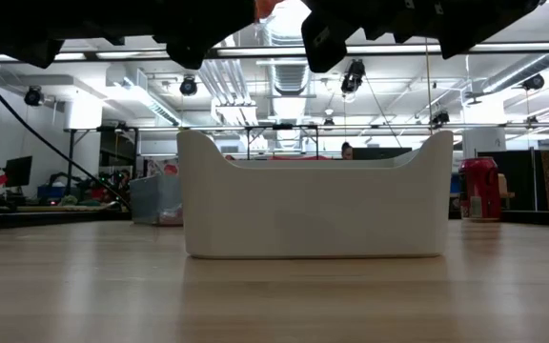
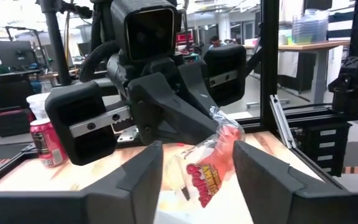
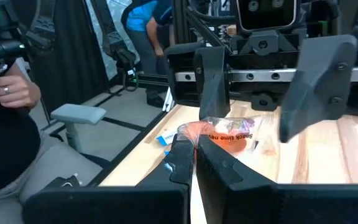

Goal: Sort candy
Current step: Put the orange gummy into the black bin

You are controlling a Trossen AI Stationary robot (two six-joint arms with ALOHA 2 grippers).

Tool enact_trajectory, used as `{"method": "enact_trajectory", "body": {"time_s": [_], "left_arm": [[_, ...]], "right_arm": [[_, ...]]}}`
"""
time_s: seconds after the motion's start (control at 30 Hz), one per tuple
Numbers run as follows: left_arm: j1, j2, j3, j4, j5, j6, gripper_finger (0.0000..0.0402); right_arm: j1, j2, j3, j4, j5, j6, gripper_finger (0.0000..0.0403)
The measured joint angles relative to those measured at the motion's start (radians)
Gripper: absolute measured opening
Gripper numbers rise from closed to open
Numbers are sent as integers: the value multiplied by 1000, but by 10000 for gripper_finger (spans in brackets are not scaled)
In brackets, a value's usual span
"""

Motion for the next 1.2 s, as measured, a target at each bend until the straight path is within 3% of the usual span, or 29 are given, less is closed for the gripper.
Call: {"method": "enact_trajectory", "body": {"time_s": [0.43,0.63,0.83,1.2], "left_arm": [[0,0,0,-4,6,24,11],[0,-23,0,-38,4,57,5],[2,-128,0,-205,-26,63,0],[9,-432,1,-754,-270,62,0]], "right_arm": [[0,0,0,1,4,-2,9],[-2,0,0,0,8,20,9],[-3,-5,0,-6,70,50,37],[-3,-50,0,-147,417,207,149]]}}
